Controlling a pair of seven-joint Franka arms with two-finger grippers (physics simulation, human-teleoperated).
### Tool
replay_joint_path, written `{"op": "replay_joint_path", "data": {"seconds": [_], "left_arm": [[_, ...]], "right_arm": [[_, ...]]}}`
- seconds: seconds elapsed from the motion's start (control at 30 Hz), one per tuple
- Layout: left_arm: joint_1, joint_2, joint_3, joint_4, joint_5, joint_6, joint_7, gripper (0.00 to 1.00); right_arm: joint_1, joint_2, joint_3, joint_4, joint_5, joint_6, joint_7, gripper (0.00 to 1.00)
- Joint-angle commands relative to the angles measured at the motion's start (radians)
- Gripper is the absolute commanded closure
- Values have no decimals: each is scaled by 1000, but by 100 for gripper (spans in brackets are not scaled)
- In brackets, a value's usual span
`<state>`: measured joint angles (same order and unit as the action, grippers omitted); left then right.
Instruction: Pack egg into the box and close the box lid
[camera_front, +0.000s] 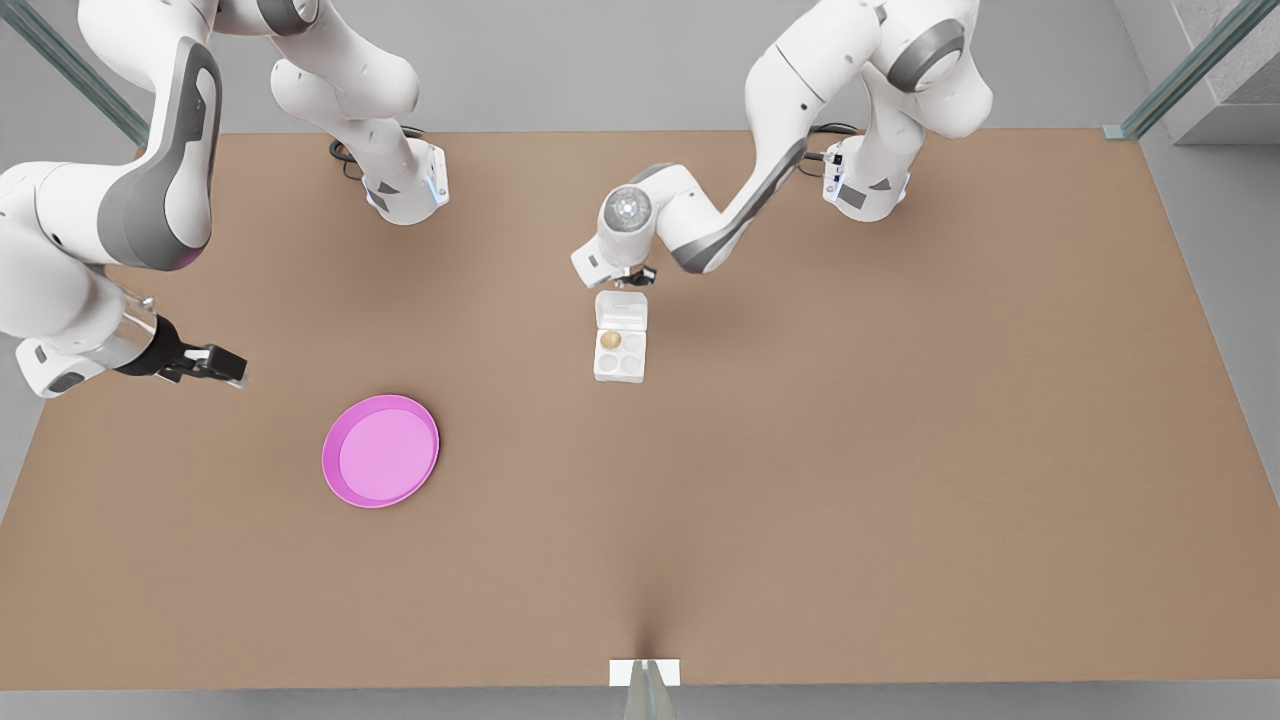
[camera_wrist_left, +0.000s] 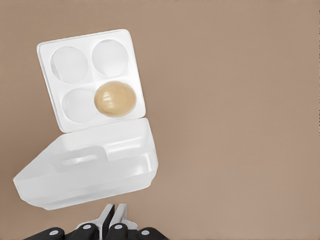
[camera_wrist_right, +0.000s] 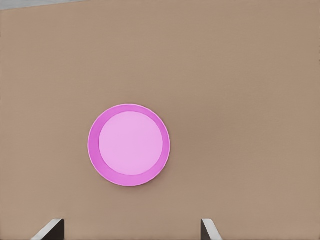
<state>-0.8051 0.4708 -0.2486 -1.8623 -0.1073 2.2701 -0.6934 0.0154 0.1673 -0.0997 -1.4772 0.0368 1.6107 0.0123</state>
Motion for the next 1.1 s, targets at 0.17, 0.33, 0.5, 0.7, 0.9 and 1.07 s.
{"op": "replay_joint_path", "data": {"seconds": [0.17, 0.33, 0.5, 0.7, 0.9, 1.07], "left_arm": [[1, 14, 5, 5, 17, 46, -2, 75], [7, 11, 5, 35, 15, 42, -11, 75], [12, 60, 6, 126, 15, 42, -12, 75], [266, 40, 8, 549, -38, -768, 133, 72], [560, -63, 273, 650, 18, -978, 495, 0], [607, -297, 236, 344, 150, -722, 489, 0]], "right_arm": [[0, 0, 0, 0, 0, 0, 0, 0], [0, 0, 0, 0, 0, 0, 0, 0], [0, 0, 0, 0, 0, 0, 0, 0], [0, 0, 0, 0, 0, 0, 0, 0], [0, 0, 0, 0, 0, 0, 0, 0], [0, 0, 0, 0, 0, -2, -3, 0]]}}
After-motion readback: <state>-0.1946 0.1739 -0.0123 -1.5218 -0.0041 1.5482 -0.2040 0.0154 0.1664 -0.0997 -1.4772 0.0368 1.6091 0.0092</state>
